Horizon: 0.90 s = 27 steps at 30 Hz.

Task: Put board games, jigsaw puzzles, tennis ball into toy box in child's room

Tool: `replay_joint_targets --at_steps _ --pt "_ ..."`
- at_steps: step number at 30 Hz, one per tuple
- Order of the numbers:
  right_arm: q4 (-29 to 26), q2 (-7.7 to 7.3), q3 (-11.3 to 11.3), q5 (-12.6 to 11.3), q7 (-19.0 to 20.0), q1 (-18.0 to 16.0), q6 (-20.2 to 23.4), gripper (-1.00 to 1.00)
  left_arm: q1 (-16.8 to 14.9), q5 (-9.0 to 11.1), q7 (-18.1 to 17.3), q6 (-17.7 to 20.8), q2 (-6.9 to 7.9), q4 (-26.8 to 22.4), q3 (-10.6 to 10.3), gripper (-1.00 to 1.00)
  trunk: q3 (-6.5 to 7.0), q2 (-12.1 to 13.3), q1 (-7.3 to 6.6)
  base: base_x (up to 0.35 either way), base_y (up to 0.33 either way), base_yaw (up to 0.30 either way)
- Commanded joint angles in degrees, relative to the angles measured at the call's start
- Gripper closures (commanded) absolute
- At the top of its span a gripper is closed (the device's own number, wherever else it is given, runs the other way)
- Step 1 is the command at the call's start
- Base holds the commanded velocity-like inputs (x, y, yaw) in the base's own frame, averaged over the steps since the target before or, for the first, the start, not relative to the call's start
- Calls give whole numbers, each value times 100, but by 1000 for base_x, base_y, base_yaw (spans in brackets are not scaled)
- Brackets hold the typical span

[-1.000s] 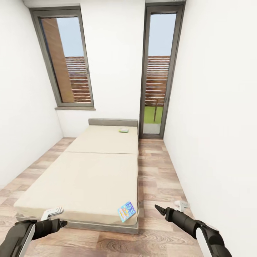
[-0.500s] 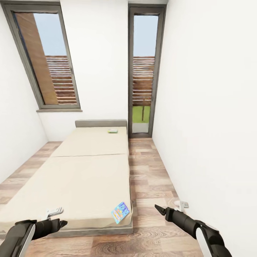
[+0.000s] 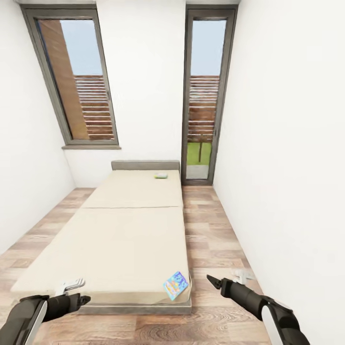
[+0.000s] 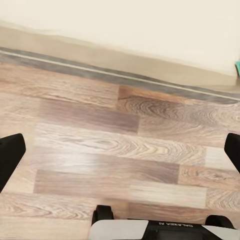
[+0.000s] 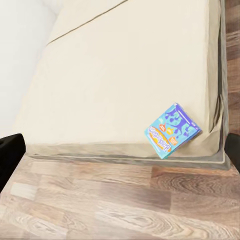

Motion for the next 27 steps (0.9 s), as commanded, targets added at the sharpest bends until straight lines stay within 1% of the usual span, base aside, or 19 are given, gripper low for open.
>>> replay_joint_targets --at_steps 1,9,27 --pt "-6 16 -16 -33 13 -4 45 -100 -7 -19 -36 25 -2 -4 8 -100 -14 -14 4 0 214 201" --pt "-6 58 -16 -30 14 -4 45 -100 -7 -11 -46 25 -3 -74 13 -100 -14 -14 4 0 95 84" --pt "-6 67 -20 -38 6 -4 47 -100 -7 0 -58 39 -11 -182 15 -100 -14 -14 4 0 9 8"
